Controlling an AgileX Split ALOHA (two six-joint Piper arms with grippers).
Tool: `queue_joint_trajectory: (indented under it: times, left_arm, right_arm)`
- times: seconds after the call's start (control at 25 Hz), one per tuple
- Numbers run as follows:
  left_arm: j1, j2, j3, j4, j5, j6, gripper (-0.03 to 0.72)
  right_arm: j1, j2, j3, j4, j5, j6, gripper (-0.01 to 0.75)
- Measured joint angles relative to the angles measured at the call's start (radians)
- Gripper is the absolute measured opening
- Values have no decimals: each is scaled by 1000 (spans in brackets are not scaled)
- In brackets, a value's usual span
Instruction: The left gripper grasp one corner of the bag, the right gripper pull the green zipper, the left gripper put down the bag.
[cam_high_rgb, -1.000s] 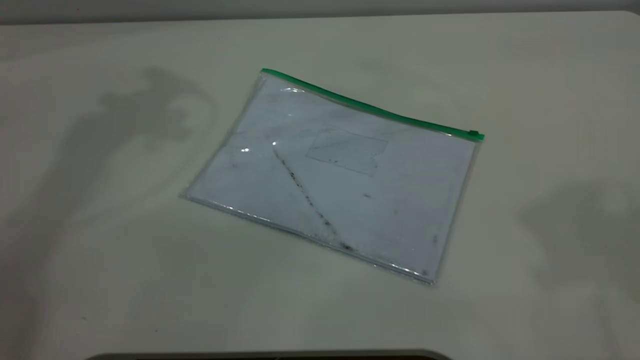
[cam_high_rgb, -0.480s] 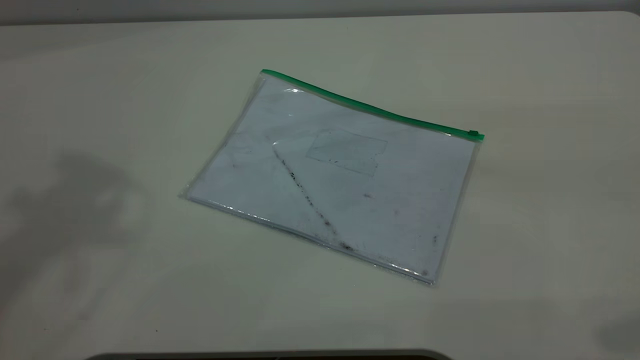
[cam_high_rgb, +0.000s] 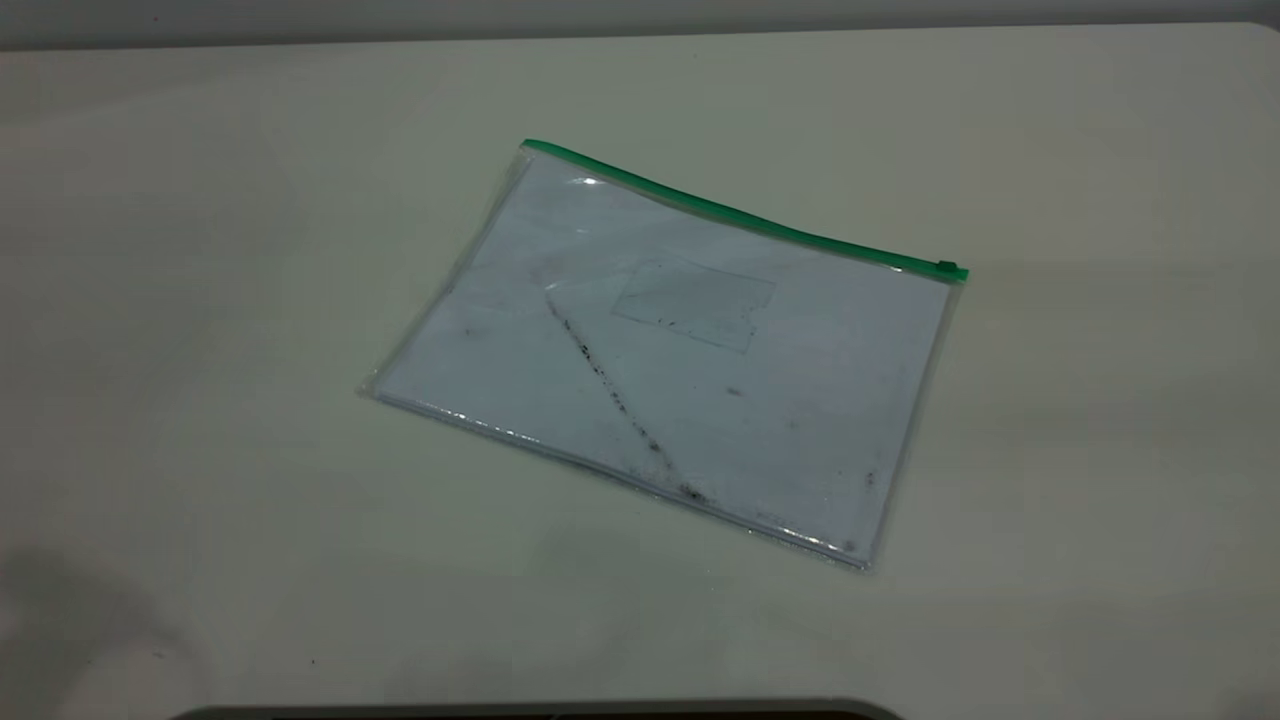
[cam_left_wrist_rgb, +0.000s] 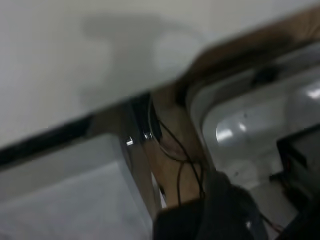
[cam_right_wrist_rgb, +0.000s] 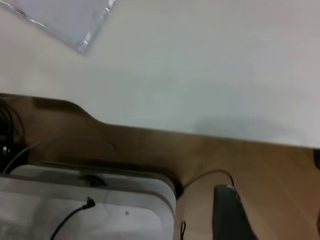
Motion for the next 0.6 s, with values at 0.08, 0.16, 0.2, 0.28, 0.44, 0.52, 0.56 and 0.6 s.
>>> queue_joint_trajectory:
  times: [0.08, 0.16, 0.2, 0.28, 0.44, 0.52, 0.56, 0.6]
  left_arm:
    - [0, -68, 81, 0, -38, -19, 538]
    - [0, -135, 146, -1, -63, -36, 538]
    - [0, -160, 160, 0, -59, -43, 538]
    - [0, -215, 167, 0, -45, -62, 538]
    - [0, -313, 175, -3, -41, -112, 538]
    - [0, -361, 183, -4, -41, -136, 538]
    - [0, -387, 184, -5, -41, -144, 538]
    - [0, -414, 184, -5, -41, -148, 538]
  right_arm:
    - [0, 0, 0, -19, 0, 25, 456]
    - [0, 0, 0, -32, 0, 42, 456]
    - [0, 0, 0, -37, 0, 45, 456]
    - [0, 0, 0, -38, 0, 49, 456]
    - [0, 0, 0, -39, 0, 54, 456]
    - [0, 0, 0, -40, 0, 57, 456]
    - [0, 0, 0, -43, 0, 62, 456]
    - [0, 0, 0, -47, 0, 66, 456]
